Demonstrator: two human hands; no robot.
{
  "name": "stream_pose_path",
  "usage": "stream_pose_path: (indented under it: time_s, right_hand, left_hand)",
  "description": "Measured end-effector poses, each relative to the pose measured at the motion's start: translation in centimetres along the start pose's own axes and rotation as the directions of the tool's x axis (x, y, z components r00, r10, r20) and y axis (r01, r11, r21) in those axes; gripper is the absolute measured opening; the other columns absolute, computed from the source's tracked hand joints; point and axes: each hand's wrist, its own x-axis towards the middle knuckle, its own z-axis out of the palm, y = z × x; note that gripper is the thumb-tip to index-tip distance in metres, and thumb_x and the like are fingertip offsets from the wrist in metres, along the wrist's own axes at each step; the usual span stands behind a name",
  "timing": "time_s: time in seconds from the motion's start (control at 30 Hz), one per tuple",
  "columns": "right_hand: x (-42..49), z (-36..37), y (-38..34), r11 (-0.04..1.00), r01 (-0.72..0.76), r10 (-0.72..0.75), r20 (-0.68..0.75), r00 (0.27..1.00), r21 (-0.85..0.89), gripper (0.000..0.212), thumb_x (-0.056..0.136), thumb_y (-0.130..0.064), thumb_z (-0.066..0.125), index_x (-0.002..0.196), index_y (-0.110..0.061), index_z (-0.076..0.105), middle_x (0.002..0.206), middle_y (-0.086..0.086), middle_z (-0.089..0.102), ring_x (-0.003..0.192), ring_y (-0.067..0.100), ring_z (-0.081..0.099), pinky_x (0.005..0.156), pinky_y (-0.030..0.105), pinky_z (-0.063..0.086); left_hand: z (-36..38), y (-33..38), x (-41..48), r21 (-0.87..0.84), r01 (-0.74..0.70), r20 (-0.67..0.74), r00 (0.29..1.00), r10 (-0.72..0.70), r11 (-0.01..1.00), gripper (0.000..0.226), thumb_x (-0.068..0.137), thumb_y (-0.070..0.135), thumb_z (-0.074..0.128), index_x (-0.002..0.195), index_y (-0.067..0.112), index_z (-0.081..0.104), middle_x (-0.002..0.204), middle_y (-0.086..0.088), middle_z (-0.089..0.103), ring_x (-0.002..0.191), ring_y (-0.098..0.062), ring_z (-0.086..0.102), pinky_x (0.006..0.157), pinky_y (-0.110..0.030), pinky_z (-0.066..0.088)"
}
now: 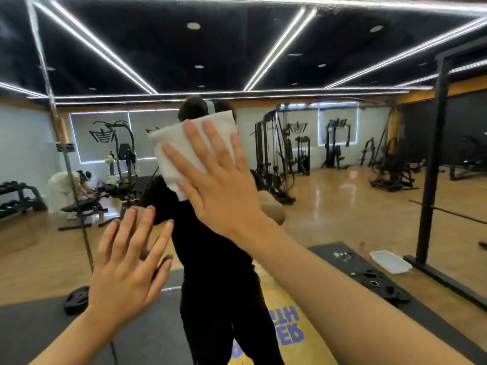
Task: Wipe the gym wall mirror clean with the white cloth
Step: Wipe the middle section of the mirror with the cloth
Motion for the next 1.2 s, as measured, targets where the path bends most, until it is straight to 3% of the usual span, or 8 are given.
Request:
stream_pose_path:
  time_s: [0.1,0.3,0.43,0.53,0.77,0.97,1.13,1.2]
  right_hand:
    - [-2.3,-0.9,5.9,0.999,0.036,-0.035,0.01,0.999,-0.034,0.06,0.112,-0.047,0.031,0.168,-0.031,0.017,0.176,0.01,0.004,0.163,0.033,-0.002,0.128,0.061,0.005]
    - [-8.2,-2.4,17.4,0.979,-0.192,0.192,-0.003,0.981,-0.066,0.062,0.112,-0.045,0.029,0.169,-0.028,0.012,0.176,0.011,-0.003,0.163,0.033,-0.005,0.127,0.066,0.007]
    - [-9.4,-2.7,18.3,0.971,-0.237,0.237,-0.007,0.972,-0.029,0.061,0.112,-0.044,0.027,0.169,-0.028,0.011,0.176,0.011,-0.004,0.163,0.033,-0.006,0.126,0.066,0.007]
    - [-9.0,-2.4,16.7,0.949,-0.315,0.316,-0.035,0.948,0.023,0.061,0.113,-0.046,0.022,0.169,-0.028,0.007,0.176,0.011,-0.006,0.162,0.033,-0.009,0.128,0.064,0.002]
    - [-11.0,-3.1,22.9,0.993,-0.116,0.117,-0.06,0.991,0.018,0.059,0.113,-0.047,0.024,0.169,-0.029,0.016,0.176,0.01,0.003,0.163,0.032,-0.002,0.129,0.06,0.002]
    - [-15.8,-6.0,34.4,0.917,-0.399,0.398,-0.026,0.917,-0.024,0.063,0.112,-0.05,0.017,0.169,-0.027,0.005,0.176,0.01,-0.007,0.162,0.03,-0.008,0.129,0.062,-0.001]
    - [-11.8,-5.2,29.8,0.755,-0.65,0.656,-0.093,0.749,0.084,0.062,0.113,-0.05,0.013,0.168,-0.029,-0.008,0.175,0.011,-0.013,0.161,0.036,-0.011,0.126,0.067,0.002]
    - [-8.0,-4.3,25.2,0.795,-0.595,0.606,-0.144,0.782,0.116,0.062,0.113,-0.049,0.013,0.169,-0.026,-0.002,0.176,0.014,-0.009,0.161,0.038,-0.009,0.126,0.068,0.0]
  left_hand:
    - [0.0,-0.3,0.0,0.013,0.001,0.014,1.0,-0.002,1.0,0.066,0.101,0.04,0.051,0.161,0.015,0.04,0.169,-0.024,0.029,0.158,-0.044,0.025,0.125,-0.06,0.022]
    - [-1.0,0.9,0.7,-0.098,0.116,0.038,0.993,-0.112,0.988,0.061,0.1,0.038,0.049,0.156,0.015,0.046,0.166,-0.025,0.034,0.156,-0.045,0.027,0.126,-0.06,0.02]
    - [-1.8,4.4,3.3,-0.19,0.238,-0.015,0.969,-0.245,0.952,0.054,0.092,0.029,0.053,0.142,0.009,0.054,0.154,-0.031,0.042,0.146,-0.051,0.036,0.125,-0.053,0.017]
    - [-1.0,9.3,6.6,-0.236,0.164,-0.024,0.984,-0.175,0.958,0.06,0.093,0.031,0.054,0.15,0.011,0.046,0.158,-0.027,0.036,0.15,-0.045,0.033,0.127,-0.057,0.017]
    - [1.4,14.3,9.7,-0.058,0.111,0.061,0.992,-0.108,0.992,0.07,0.101,0.043,0.043,0.165,0.017,0.031,0.175,-0.017,0.016,0.162,-0.036,0.016,0.129,-0.058,0.014]
    - [2.3,14.5,9.5,0.029,0.096,0.028,0.995,-0.097,0.995,0.067,0.103,0.046,0.04,0.162,0.015,0.037,0.175,-0.018,0.016,0.162,-0.038,0.016,0.13,-0.056,0.012]
    - [2.5,14.6,9.4,0.058,0.099,0.028,0.995,-0.1,0.993,0.071,0.1,0.045,0.044,0.164,0.016,0.033,0.174,-0.02,0.018,0.161,-0.04,0.017,0.129,-0.058,0.014]
    - [2.5,14.7,9.4,0.054,0.097,0.028,0.995,-0.098,0.994,0.071,0.1,0.044,0.045,0.164,0.016,0.033,0.174,-0.02,0.018,0.161,-0.041,0.019,0.129,-0.059,0.014]
